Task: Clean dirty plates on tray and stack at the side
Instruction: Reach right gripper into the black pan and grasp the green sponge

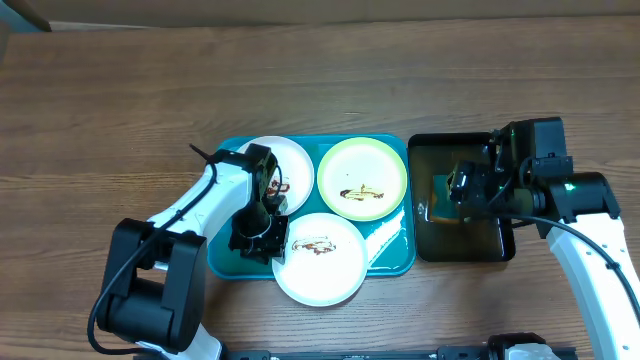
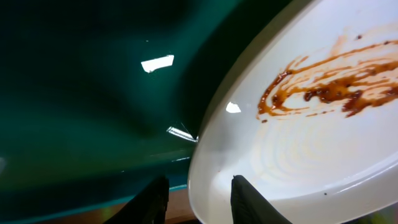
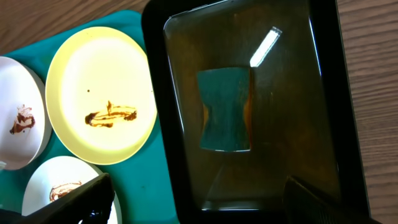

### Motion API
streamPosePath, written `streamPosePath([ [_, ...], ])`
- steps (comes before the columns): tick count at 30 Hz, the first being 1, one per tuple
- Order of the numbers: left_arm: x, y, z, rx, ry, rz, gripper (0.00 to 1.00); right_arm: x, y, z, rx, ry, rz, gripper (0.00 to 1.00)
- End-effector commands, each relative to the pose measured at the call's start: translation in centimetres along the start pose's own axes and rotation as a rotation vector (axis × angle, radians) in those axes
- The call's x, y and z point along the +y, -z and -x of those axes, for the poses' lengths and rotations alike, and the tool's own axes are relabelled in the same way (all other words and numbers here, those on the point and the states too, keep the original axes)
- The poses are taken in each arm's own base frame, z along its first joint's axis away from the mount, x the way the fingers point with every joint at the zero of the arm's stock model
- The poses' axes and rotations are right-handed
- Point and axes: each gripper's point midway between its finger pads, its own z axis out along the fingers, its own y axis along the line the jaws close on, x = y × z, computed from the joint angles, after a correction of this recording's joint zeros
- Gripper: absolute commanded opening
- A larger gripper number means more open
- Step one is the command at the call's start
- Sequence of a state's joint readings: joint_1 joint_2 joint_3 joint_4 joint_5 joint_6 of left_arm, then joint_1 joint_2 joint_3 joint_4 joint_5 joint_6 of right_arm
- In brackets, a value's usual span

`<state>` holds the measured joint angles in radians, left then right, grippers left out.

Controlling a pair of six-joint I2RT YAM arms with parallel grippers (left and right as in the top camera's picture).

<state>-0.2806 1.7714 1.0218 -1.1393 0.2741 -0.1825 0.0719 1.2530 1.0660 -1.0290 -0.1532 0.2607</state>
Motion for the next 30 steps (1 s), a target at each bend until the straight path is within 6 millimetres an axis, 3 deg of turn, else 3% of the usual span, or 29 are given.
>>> streamPosePath([
  [1,-0.1,-1.1,-1.0,0.037,0.022,-0.001,0.33,0.4,0.8,0.8,-0.031,0.007,0.014,0.88],
  [5,0.2,-1.5,-1.4,0.053,0.036,0.004,0.31,0.4,0.8,0.8,-0.031,0.007,0.014,0.88],
  [8,0.2,-1.5,-1.3,0.048,0.035,0.007,0.16,0.4,0.8,0.8,-0.031,0.008,0.014,0.88],
  [12,0.1,-1.6,-0.5,0.016,0.041,0.000,0.04,0.4,0.8,0.8,-0.031,0.007,0.014,0.88],
  [23,-0.3,-1.3,1.0,-0.041,0.070,-0.013,0.04,0.7,0.8,2.0,-0.077,0.017,0.024,0.88],
  [30,-0.9,-0.2,2.5,-0.096,0.053,-0.026,0.04,0.6,-1.4,1.8,-0.018,0.106,0.007,0.82],
])
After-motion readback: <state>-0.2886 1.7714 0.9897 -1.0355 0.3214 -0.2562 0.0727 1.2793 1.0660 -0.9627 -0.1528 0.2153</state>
